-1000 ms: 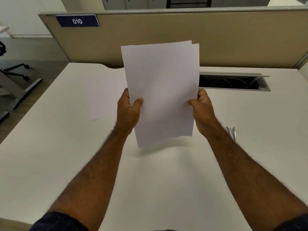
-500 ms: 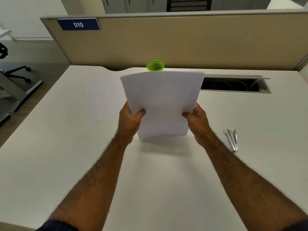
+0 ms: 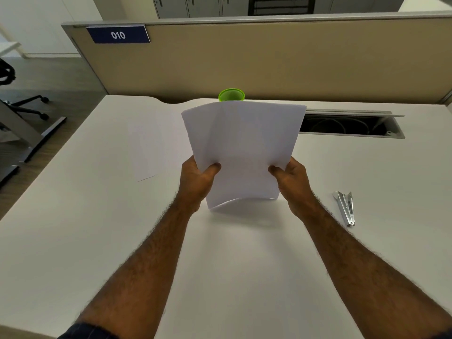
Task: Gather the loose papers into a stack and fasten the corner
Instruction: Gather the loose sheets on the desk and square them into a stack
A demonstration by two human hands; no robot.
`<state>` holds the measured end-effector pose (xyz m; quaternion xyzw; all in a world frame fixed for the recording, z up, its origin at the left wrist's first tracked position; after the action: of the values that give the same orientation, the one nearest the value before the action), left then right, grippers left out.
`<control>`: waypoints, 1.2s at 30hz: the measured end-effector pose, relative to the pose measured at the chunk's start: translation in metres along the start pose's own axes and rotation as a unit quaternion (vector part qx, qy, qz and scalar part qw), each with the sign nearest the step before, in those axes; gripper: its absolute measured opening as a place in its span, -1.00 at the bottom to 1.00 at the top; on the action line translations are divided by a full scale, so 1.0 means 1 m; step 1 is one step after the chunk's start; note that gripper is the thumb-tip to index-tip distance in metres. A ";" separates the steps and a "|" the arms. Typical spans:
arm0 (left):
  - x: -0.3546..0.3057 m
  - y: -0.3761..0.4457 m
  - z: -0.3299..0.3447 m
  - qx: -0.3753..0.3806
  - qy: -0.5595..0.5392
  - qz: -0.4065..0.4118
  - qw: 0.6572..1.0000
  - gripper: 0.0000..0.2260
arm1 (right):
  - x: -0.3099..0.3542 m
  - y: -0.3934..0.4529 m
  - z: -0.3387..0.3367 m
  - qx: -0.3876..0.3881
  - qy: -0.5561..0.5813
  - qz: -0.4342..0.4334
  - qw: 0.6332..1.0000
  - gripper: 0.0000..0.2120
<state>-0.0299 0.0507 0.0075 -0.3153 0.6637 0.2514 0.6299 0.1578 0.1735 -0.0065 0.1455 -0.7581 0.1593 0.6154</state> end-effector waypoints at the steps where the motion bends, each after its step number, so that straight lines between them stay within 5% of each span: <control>1: -0.001 0.001 0.000 0.001 0.000 0.003 1.000 -0.68 | 0.002 0.000 -0.001 -0.003 0.000 -0.006 1.000 -0.73; 13: 0.004 0.014 0.001 -0.013 -0.009 -0.021 1.000 -0.68 | 0.009 0.012 -0.002 0.007 -0.092 -0.049 0.995 -0.79; 18: 0.016 0.049 -0.003 0.041 0.000 -0.075 0.996 -0.67 | 0.020 0.032 -0.008 0.009 -0.115 -0.057 0.992 -0.87; 24: 0.058 0.092 -0.073 -0.145 0.185 -0.153 0.960 -0.55 | -0.008 0.048 -0.025 -0.052 -0.051 0.015 0.997 -0.80; 36: 0.088 0.141 -0.143 -0.232 0.388 -0.249 0.857 -0.30 | -0.054 0.058 -0.030 -0.086 -0.016 0.103 0.991 -0.75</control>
<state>-0.2309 0.0323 -0.0780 -0.6790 0.6761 0.0904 0.2715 0.1716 0.2400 -0.0575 0.0154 -0.7899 0.1536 0.5935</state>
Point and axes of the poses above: each hand's wrist, its own y-axis towards the middle knuckle, its own z-axis out of the palm, x = y × z, the point moved 6 cm from there along y, towards the middle knuckle, and after that the axes turned 6 degrees about -y, right-handed, at the moved point
